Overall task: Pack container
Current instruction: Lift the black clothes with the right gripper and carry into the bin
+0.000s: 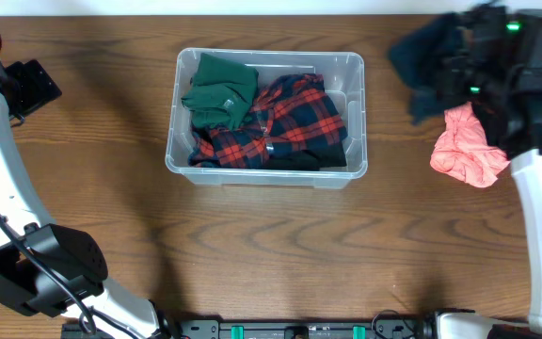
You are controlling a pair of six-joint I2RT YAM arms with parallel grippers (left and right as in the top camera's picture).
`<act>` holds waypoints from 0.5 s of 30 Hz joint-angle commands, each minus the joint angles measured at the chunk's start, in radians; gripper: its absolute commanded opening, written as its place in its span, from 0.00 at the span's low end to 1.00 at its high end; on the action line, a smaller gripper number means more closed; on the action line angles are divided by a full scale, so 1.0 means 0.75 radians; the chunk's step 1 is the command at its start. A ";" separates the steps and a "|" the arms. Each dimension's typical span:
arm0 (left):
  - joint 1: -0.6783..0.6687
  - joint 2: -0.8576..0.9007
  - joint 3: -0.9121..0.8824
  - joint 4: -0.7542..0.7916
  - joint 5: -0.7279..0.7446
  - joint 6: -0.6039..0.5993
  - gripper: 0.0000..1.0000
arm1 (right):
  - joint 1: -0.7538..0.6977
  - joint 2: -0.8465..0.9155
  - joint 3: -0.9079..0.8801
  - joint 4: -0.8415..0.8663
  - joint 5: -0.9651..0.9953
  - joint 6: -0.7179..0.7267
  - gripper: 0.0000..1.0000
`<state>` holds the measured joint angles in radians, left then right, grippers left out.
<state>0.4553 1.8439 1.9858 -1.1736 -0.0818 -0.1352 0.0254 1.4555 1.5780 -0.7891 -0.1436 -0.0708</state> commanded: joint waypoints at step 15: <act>0.005 -0.010 0.018 -0.004 -0.006 -0.017 0.98 | 0.496 0.199 0.025 0.241 0.293 -0.164 0.01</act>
<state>0.4553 1.8439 1.9858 -1.1736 -0.0818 -0.1352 0.3561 1.5562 1.5780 -0.6159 0.0135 -0.1562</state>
